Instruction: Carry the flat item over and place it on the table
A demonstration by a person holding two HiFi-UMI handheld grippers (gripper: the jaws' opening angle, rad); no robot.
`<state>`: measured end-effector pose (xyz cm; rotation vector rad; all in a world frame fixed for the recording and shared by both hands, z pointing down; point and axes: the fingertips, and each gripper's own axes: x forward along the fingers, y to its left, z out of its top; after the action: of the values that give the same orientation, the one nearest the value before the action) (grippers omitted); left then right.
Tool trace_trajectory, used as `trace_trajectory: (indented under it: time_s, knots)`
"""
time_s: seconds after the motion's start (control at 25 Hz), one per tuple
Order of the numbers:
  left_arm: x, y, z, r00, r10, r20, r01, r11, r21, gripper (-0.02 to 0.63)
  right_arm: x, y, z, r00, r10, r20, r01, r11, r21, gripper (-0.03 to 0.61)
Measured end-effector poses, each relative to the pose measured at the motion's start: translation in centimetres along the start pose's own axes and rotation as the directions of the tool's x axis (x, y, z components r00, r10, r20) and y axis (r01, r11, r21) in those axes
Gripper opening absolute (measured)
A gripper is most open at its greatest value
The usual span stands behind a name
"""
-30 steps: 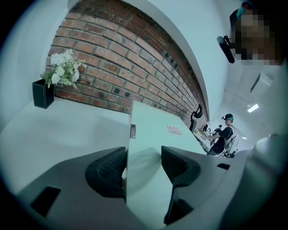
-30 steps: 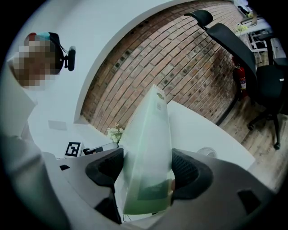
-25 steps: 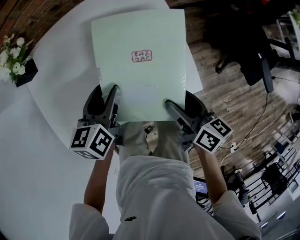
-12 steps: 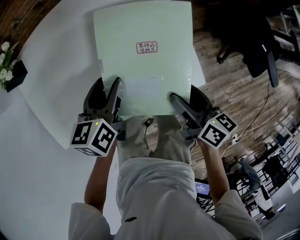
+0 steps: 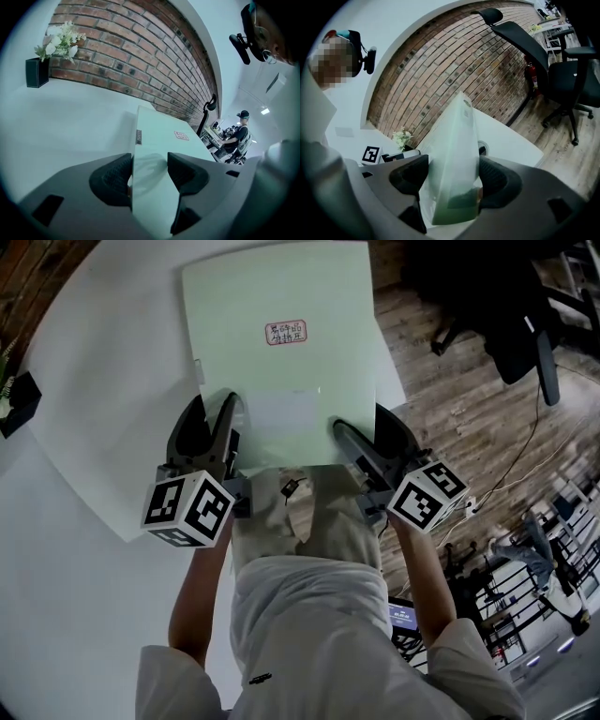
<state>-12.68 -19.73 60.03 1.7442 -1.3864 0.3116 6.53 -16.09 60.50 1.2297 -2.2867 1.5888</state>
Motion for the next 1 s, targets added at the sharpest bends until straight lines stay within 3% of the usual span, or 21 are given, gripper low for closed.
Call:
trace_trajectory:
  time_s: [0.24, 0.48, 0.8, 1.0]
  knots:
    - [0.6, 0.1, -1.2, 1.000, 0.009, 0.004, -0.009, 1.000, 0.006, 0.252, 0.0, -1.1, -0.6, 1.000, -0.021, -0.021, 0.021, 1.000, -0.012, 0.325]
    - [1.3, 0.5, -1.8, 0.999, 0.042, 0.019, -0.043, 0.997, 0.058, 0.252, 0.5, -2.3, -1.5, 0.978, -0.208, -0.009, 0.204, 0.968, -0.143, 0.325]
    - [0.6, -0.4, -0.7, 0.998, 0.057, 0.019, -0.058, 0.996, 0.067, 0.252, -0.2, -1.5, -0.4, 0.981, -0.190, -0.022, 0.186, 0.973, -0.137, 0.325]
    - [1.2, 0.5, -1.8, 0.999, 0.050, 0.021, -0.051, 0.997, 0.062, 0.252, 0.3, -2.2, -1.5, 0.979, -0.203, -0.029, 0.196, 0.969, -0.153, 0.325]
